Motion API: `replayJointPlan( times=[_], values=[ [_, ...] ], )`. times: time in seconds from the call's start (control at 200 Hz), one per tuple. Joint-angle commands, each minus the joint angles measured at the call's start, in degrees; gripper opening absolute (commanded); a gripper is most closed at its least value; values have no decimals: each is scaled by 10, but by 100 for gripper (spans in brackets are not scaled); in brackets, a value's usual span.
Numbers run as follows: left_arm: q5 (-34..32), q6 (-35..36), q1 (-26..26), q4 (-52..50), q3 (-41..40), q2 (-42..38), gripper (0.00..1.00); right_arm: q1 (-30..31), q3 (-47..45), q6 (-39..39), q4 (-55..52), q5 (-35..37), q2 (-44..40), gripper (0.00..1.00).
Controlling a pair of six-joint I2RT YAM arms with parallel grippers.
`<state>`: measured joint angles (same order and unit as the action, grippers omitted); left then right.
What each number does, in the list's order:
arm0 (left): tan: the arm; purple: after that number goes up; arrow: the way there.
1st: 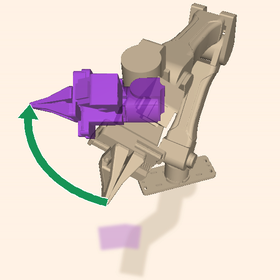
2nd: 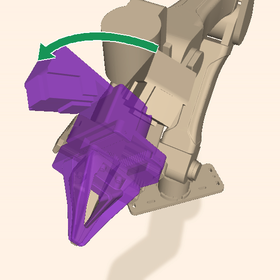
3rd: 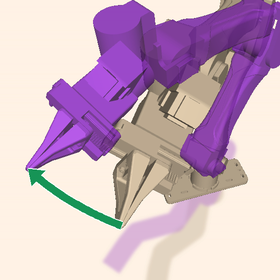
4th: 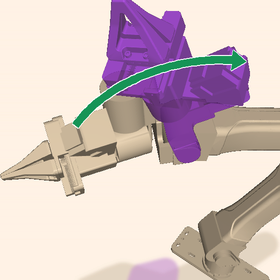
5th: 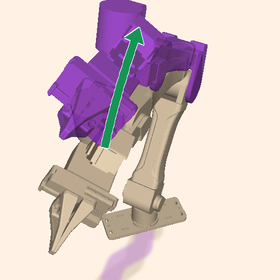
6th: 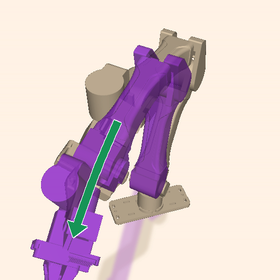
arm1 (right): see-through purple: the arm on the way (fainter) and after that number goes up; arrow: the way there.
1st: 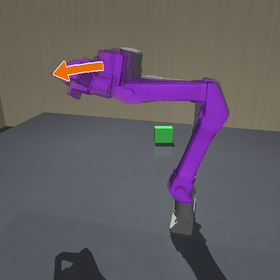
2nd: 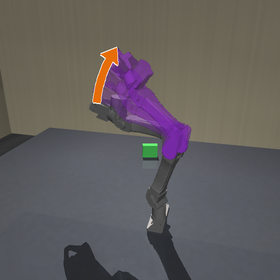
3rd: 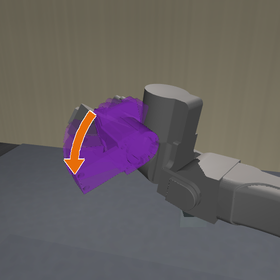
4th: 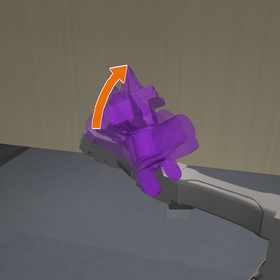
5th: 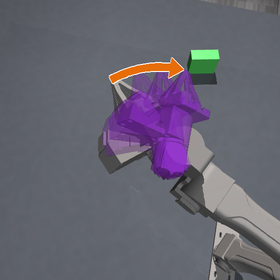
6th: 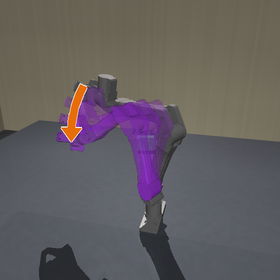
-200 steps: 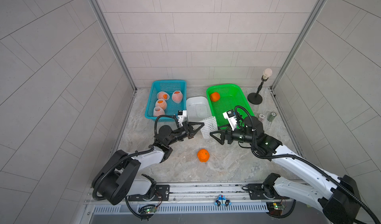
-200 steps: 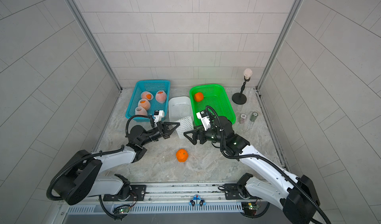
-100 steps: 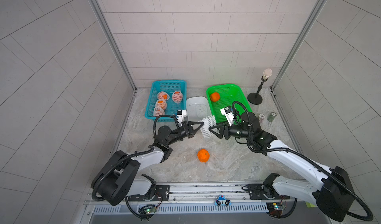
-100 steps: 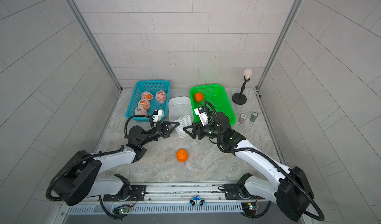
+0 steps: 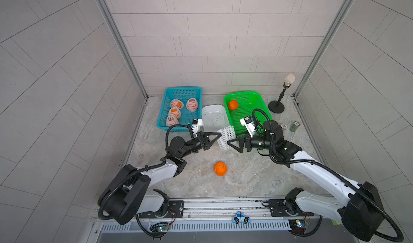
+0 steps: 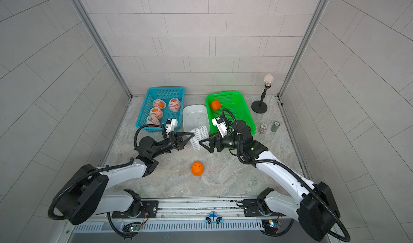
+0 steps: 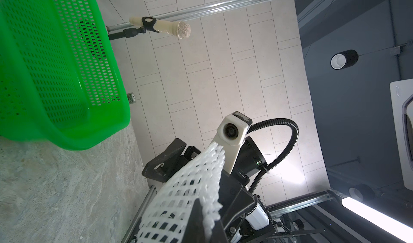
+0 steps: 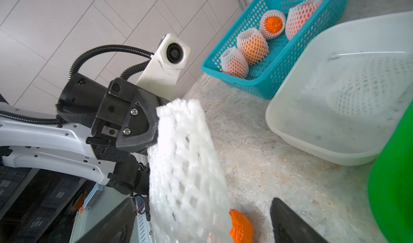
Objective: Remove foam nets from oranges
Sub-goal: Place the foam net into the storage box.
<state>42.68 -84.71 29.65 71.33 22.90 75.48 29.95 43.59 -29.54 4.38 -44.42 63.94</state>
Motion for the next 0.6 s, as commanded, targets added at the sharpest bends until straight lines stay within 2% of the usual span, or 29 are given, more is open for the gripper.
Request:
replayJointPlan(
  times=[0.0,0.18,0.29,0.595],
  values=[
    [20,-18,0,27,5,-12,0,2,16,-6,48,-40,8,96],
    [23,-18,4,15,18,-20,0,4,47,-3,43,-65,29,95],
    [26,-15,5,4,25,-26,0,4,50,7,35,-73,26,91],
    [20,2,5,-32,28,-46,0,0,32,20,24,-64,4,63]
  ],
)
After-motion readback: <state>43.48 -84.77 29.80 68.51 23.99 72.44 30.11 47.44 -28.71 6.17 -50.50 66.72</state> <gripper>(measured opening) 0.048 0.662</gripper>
